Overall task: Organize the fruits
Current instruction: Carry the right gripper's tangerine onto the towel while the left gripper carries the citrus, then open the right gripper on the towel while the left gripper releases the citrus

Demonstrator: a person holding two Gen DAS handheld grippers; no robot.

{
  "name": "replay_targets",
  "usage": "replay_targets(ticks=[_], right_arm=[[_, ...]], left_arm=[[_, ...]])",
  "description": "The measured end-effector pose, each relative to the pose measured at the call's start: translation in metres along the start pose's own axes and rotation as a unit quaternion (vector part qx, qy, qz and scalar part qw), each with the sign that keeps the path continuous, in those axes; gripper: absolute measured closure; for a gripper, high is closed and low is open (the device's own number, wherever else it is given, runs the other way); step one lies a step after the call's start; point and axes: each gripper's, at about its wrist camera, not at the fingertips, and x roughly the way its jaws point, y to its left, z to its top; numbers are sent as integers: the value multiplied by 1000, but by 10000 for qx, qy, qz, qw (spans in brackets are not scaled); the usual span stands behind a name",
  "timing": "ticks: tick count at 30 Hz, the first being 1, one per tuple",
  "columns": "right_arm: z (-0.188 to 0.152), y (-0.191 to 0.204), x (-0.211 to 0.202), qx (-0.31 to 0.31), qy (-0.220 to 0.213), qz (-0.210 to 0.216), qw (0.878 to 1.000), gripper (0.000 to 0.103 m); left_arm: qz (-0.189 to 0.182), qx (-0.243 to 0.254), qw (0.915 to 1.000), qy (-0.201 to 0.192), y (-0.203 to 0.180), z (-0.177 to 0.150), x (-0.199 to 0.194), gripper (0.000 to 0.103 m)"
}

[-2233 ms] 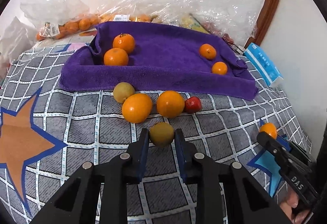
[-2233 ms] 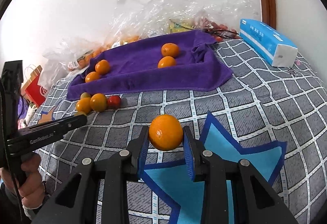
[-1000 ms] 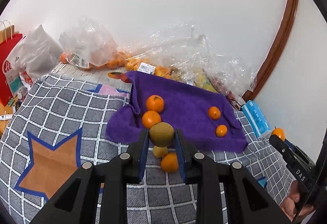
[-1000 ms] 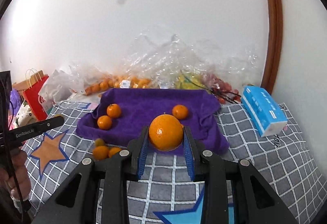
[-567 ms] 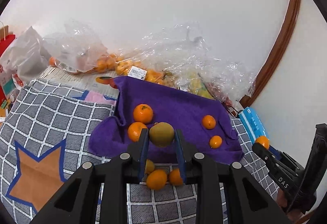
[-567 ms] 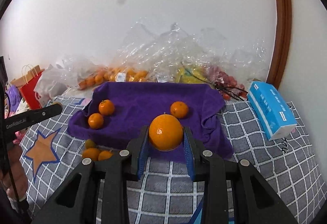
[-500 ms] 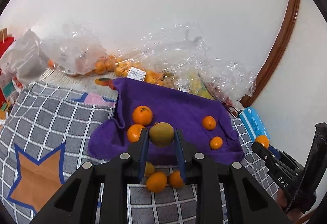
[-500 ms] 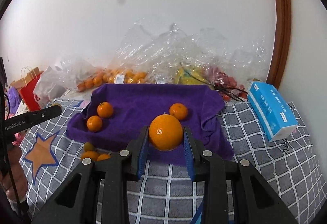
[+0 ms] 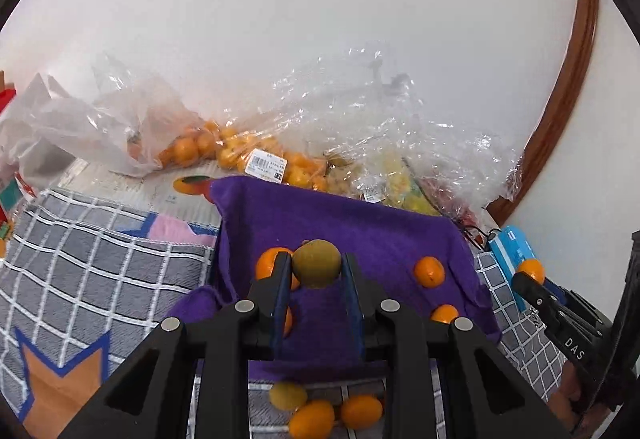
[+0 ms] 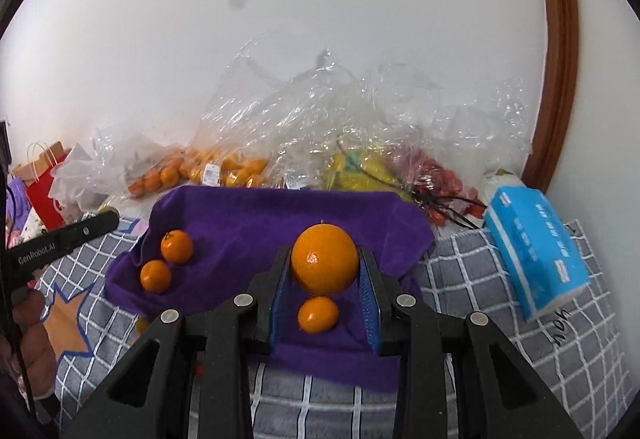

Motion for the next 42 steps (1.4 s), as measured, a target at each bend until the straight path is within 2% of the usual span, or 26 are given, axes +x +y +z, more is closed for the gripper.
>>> replay_targets(ticks=[4,6,8,10,17,27,42], right_arm=[[-11,-13,26,140,267,-13,9995,71],[-12,-18,30,135,264,-121,9995,71],[-13,-23,33,258,272,-38,9993,71],[-17,-27,39,335,349,84,9988,71],[-26,-29,60,448,508,73,9977,71],[-30,-36,69,610,640,32,9961,71],[-33,-36,73,527,883,-51,9947,71]], left_arm=[[70,-59,9999,126,8,-9,24,79],[12,-142,9996,239,12,-12,34,79],[-53,-196,9993,307,15,-14,41,79],[-93,-187,9994,278,17,-17,44,79],[-271,25,9994,198,12,-20,46,79],[-300,180,9987,372,6,-27,55,79],[-202,393,9966,690,0,-32,66,79]])
